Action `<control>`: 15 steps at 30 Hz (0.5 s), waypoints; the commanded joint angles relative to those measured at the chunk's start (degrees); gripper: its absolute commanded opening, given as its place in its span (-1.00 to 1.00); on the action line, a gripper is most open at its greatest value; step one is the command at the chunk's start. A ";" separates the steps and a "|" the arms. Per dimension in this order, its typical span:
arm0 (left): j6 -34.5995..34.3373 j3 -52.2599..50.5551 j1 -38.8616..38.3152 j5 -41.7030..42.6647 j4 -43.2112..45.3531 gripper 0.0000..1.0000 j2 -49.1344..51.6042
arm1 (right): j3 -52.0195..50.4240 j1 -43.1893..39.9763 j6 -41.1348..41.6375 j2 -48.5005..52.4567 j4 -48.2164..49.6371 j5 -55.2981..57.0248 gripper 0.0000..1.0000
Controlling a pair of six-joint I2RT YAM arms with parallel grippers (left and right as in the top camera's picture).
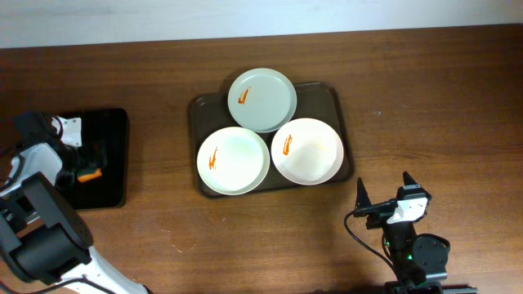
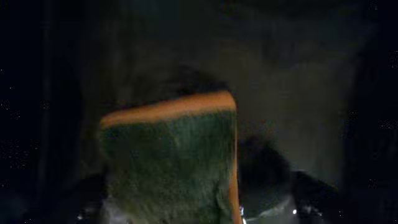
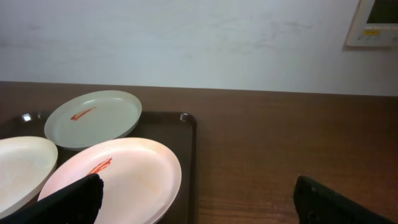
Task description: Clean dirty plates on tray and stack at the side
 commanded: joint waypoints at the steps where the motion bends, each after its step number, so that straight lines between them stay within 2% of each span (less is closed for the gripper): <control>1: -0.17 -0.07 0.09 0.63 -3.34 0.31 0.66 | -0.31 -0.37 0.24 -0.11 -0.31 0.31 0.97; 3: -0.17 -0.07 0.09 0.61 -5.35 -0.50 0.66 | -0.31 -0.37 0.24 -0.11 -0.33 0.31 0.97; 5: -0.17 -0.07 0.09 0.61 -6.36 -1.00 0.66 | -0.31 -0.37 0.24 -0.11 -0.33 0.28 0.97; 8: -0.17 -0.07 0.09 0.63 -6.73 -1.00 0.66 | -0.31 -0.37 0.24 -0.11 -0.31 0.28 0.97; 9: -0.17 -0.07 0.09 0.61 -6.69 0.16 0.66 | -0.31 -0.37 0.24 -0.11 -0.31 0.31 0.97; 10: -0.17 -0.07 0.09 0.63 -6.40 0.99 0.66 | -0.31 -0.37 0.24 -0.11 -0.31 0.31 0.97; 15: -0.15 -0.07 0.09 1.11 -1.90 0.99 0.66 | -0.31 -0.37 0.24 -0.11 -0.31 0.31 0.97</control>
